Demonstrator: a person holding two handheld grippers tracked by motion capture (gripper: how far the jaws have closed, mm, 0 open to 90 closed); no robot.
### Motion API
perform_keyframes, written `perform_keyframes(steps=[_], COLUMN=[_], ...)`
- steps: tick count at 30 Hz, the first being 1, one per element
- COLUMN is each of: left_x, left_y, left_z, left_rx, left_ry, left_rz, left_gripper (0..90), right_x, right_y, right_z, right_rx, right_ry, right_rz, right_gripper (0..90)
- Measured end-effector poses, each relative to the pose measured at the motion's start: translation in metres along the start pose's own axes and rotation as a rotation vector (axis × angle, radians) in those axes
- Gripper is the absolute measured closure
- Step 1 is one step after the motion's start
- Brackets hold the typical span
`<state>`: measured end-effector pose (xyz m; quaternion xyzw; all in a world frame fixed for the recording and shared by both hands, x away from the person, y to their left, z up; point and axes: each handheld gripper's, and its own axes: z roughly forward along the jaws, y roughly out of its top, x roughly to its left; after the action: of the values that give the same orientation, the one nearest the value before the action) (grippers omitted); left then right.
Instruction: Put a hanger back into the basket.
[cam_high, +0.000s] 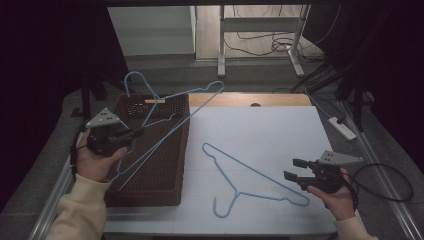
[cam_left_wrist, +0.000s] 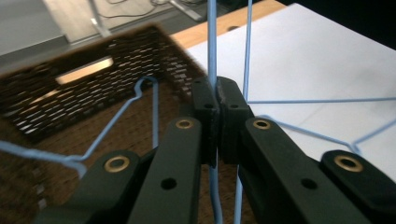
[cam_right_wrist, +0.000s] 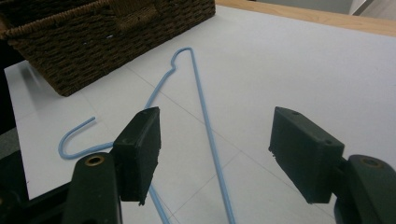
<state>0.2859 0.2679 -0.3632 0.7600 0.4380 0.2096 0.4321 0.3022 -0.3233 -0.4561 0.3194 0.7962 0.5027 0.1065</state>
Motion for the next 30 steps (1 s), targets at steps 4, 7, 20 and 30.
perform_keyframes(steps=[4, 7, 20, 30], left_x=[0.011, 0.016, 0.039, 0.049], left_y=[-0.007, -0.013, -0.035, -0.050], left_z=[-0.002, -0.002, -0.009, -0.006], left_rx=[0.005, 0.014, 0.040, 0.074], left_ry=[0.028, 0.046, 0.098, 0.111], left_rz=[-0.010, -0.018, -0.049, -0.067], left_gripper=[88.2, 88.1, 88.2, 88.2], right_x=[-0.001, -0.001, -0.002, -0.002], right_y=[-0.001, -0.002, -0.003, -0.003], right_z=[0.000, 0.000, 0.000, 0.000], right_rx=[-0.002, 0.001, 0.006, 0.005], right_ry=[0.000, -0.001, 0.000, 0.003], right_rz=[0.007, 0.011, 0.013, 0.017], right_gripper=[34.3, 34.3, 34.2, 34.0])
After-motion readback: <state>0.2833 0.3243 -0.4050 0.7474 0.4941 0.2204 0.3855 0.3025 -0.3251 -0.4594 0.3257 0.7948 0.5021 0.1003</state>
